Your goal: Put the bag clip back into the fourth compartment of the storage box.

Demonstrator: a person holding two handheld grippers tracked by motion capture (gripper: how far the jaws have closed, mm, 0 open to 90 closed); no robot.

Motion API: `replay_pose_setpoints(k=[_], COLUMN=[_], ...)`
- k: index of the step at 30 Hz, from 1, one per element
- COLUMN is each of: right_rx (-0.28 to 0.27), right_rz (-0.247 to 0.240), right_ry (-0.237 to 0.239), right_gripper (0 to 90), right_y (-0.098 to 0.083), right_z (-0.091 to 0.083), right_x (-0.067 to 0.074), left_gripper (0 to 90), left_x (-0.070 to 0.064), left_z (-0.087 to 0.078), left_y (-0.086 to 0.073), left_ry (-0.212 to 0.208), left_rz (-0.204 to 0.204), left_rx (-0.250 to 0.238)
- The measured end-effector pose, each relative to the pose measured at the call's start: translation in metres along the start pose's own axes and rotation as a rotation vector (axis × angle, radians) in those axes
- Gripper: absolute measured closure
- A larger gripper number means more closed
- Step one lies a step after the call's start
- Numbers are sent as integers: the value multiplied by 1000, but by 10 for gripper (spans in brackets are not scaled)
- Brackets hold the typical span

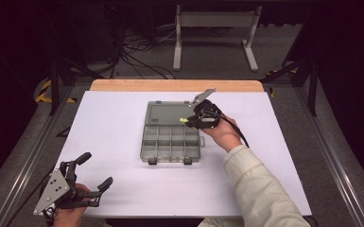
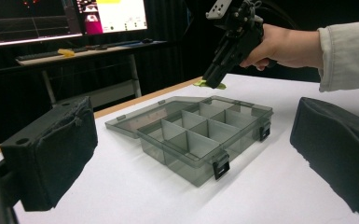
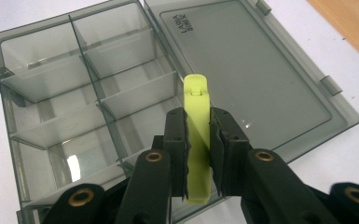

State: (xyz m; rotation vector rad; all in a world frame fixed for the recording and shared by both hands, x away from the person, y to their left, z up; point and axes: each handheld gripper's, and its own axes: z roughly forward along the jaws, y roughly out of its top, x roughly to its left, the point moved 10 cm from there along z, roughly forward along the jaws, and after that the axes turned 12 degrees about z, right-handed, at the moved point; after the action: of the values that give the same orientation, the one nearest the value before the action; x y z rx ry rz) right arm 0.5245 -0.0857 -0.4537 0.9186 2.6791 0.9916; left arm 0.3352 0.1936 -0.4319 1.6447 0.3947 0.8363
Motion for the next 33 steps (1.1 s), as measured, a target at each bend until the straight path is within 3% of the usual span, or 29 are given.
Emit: replay_pose_setpoints(k=[10, 33], right_rx=[27, 62], right_rz=[11, 40], right_ry=[21, 61], right_gripper=[778, 777], right_y=[-10, -25], right_z=[10, 15], right_x=[4, 10], left_gripper=[12, 12], left_x=[0, 0], left_z=[0, 0], left_y=[0, 0], left_ry=[0, 0], left_rz=[2, 3], left_rx=[0, 1])
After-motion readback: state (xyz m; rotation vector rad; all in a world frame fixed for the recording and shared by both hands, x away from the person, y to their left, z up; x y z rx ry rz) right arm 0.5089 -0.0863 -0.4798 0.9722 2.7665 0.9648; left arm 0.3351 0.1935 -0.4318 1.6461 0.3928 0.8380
